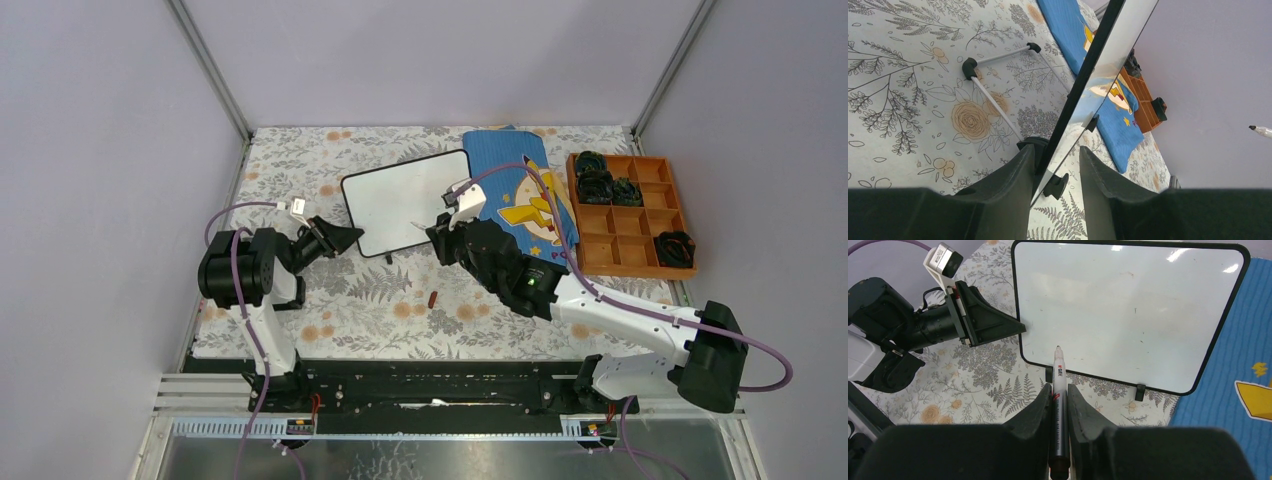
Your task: Write a sentence on the whiteboard
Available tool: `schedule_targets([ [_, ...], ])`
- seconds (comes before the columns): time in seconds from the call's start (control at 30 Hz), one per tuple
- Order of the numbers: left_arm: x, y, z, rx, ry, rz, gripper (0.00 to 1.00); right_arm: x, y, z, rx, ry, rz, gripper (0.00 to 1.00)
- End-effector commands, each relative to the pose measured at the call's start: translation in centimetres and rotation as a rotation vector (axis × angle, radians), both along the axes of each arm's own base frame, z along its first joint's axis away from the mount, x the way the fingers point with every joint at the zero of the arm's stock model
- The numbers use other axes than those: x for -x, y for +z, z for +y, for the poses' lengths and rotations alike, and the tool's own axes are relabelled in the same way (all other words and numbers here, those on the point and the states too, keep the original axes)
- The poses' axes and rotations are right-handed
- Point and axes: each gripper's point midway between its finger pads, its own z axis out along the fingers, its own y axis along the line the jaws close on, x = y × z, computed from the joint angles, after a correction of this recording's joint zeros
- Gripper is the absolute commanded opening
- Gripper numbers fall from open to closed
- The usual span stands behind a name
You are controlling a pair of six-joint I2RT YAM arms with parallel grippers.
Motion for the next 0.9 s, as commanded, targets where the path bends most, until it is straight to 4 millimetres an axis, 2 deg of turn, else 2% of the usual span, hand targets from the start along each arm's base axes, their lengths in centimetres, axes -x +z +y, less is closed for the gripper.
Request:
schedule_targets([
  [0.0, -0.55, 1.12, 0.09, -0.015, 0.007, -0.078, 0.44, -0.24, 3.54, 1.03, -0.099, 0.004, -0.049, 0.00],
  [0.87, -0.85, 0.79, 0.43, -0.005, 0.029, -0.058, 0.29, -0.27, 3.04, 1.79, -0.101, 0.022, -0.036, 0.00],
])
